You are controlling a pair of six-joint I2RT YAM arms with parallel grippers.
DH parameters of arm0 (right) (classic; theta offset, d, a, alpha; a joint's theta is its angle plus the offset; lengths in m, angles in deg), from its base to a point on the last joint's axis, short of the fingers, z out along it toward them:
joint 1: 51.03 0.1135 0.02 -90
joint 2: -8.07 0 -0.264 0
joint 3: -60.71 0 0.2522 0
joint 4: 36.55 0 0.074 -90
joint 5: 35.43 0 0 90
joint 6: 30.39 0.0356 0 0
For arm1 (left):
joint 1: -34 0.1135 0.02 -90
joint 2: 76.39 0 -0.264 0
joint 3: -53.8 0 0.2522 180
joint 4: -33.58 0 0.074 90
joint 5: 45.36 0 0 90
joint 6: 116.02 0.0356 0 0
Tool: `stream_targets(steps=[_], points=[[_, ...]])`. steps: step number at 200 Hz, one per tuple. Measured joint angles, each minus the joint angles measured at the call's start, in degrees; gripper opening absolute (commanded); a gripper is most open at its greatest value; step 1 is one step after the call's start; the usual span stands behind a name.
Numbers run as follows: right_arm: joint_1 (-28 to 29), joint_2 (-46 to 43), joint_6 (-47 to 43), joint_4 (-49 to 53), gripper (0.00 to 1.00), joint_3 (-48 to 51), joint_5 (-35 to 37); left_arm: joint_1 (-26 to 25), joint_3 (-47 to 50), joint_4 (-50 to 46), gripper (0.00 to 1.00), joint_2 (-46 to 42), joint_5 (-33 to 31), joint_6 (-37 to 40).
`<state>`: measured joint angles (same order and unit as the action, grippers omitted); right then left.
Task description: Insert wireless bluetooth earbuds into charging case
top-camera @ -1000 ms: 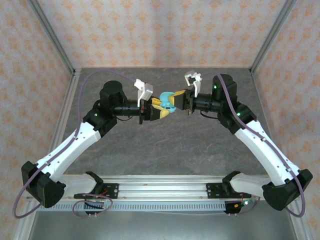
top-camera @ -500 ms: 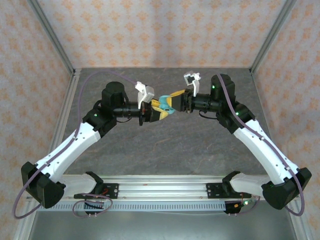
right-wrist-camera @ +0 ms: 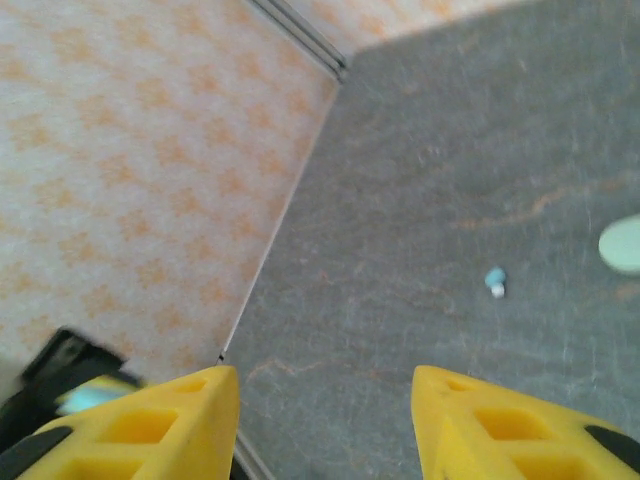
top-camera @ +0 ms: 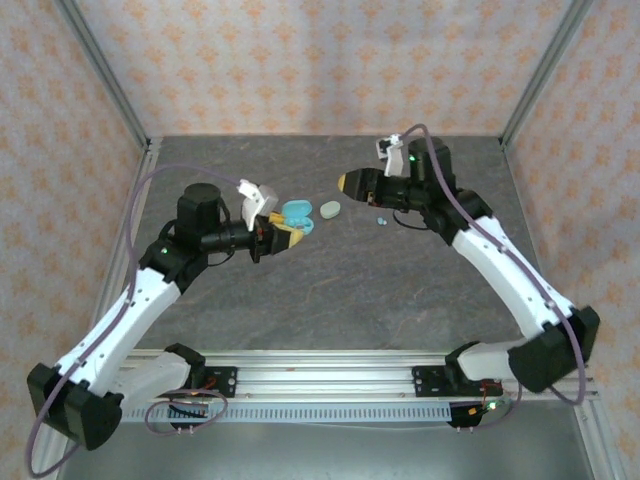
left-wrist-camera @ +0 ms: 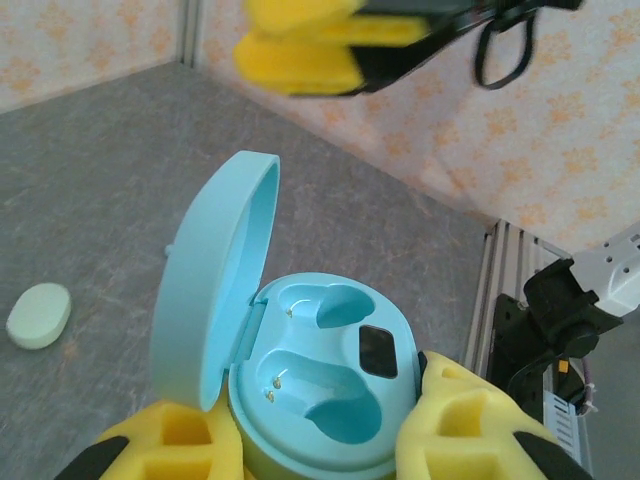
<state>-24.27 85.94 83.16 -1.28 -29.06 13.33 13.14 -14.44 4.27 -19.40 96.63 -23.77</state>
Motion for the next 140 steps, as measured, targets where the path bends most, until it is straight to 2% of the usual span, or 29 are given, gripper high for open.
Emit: stream_targets(steps=[21, 47, 77, 140], points=[[2.0, 7.9, 1.6, 2.8, 0.43, -2.4, 0.3, 0.7, 1.9, -2.3, 0.12, -4.4, -1.4, 0.7], [6.9, 19.5, 1.1, 10.5, 0.39, -11.0, 5.0, 0.7, 3.1, -5.5, 0.12, -9.0, -3.2, 1.0], [11.9, 33.4, 0.3, 21.1, 0.33, -26.5, 12.6, 0.7, 3.8, -8.6, 0.12, -13.2, -5.0, 1.3], [16.9, 62.2, -1.6, 42.7, 0.34, -63.6, 25.8, 0.7, 5.6, -12.8, 0.12, -18.4, -8.3, 1.3]])
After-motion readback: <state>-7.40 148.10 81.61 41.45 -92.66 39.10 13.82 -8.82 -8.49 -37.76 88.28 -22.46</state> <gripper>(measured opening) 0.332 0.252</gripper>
